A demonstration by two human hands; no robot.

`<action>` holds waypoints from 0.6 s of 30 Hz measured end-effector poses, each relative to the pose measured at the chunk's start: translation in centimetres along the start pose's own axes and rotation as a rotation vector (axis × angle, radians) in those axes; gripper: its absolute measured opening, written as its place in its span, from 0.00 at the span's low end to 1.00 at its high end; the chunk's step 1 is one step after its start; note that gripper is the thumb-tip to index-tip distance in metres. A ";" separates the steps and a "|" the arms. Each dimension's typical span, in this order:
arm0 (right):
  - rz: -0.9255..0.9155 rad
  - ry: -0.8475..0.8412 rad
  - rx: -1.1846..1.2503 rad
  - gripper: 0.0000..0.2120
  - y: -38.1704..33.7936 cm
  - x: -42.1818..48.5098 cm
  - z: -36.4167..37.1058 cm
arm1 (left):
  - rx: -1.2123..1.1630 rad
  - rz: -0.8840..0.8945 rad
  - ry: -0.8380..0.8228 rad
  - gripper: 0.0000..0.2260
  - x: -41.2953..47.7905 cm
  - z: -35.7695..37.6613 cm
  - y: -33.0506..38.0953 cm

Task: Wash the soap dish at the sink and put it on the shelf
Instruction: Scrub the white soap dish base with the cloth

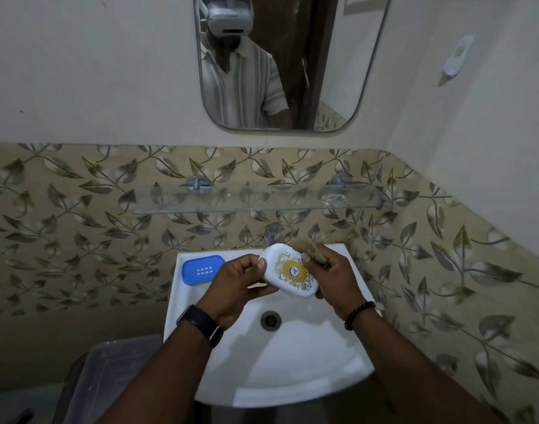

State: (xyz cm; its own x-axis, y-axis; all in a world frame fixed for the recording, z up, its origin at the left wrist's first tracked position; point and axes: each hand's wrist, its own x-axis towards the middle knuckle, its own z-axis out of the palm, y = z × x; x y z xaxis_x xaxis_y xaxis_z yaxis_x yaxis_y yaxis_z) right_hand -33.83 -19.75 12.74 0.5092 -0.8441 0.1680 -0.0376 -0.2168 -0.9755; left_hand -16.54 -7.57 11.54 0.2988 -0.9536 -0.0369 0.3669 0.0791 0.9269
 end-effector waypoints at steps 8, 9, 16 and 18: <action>-0.069 0.340 -0.212 0.19 2.3 -3.9 5.2 | -0.105 0.097 0.108 0.08 -0.2 3.4 -3.1; -0.159 0.255 -0.244 0.21 2.4 -4.7 5.6 | -0.091 0.103 0.105 0.07 -0.2 3.3 -3.2; -0.492 -0.064 -0.292 0.24 2.9 -4.8 3.7 | 0.029 0.079 0.068 0.02 -0.3 2.5 -3.4; -0.298 0.013 -0.151 0.22 3.0 -3.7 2.9 | 0.065 0.118 0.034 0.11 -0.7 2.7 -3.4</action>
State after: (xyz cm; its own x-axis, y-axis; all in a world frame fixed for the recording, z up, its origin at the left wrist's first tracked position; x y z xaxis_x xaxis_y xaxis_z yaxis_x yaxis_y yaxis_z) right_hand -33.37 -15.89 8.75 0.5056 -0.7386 0.4460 -0.0157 -0.5247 -0.8511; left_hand -20.40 -7.91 9.48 0.3664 -0.9283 0.0628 0.2696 0.1705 0.9478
